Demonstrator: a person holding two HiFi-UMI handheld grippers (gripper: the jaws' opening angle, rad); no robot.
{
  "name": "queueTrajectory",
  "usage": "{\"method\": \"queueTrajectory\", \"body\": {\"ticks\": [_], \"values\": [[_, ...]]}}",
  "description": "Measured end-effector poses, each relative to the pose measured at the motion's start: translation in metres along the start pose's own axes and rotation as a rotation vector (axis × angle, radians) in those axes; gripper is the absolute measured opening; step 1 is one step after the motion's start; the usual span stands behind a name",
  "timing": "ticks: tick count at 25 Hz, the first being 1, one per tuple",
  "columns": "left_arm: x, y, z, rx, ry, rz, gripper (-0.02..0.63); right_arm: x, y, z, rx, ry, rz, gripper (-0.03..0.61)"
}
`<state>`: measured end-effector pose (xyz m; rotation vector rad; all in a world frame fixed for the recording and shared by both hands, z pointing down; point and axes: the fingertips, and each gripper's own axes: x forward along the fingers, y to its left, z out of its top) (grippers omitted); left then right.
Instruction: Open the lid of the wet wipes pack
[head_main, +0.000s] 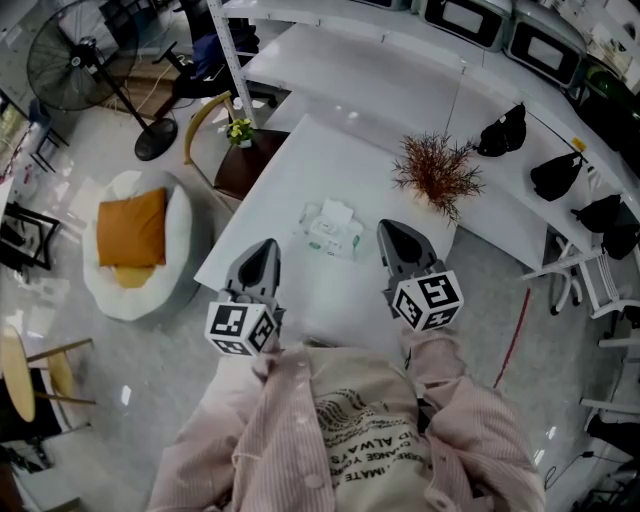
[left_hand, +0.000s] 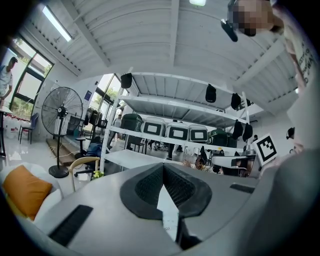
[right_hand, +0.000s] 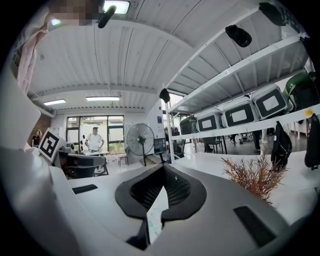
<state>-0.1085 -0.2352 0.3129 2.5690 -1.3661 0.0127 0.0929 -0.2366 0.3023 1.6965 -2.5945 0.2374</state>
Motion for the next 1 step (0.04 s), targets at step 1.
{"method": "queueTrajectory", "body": {"ticks": [1], "values": [[0.0003,-0.0001,-0.0007,0.0,0.003,0.001,-0.003,-0.0002,-0.0007,-0.0005,0.001,0.001,0.0,0.0]]}}
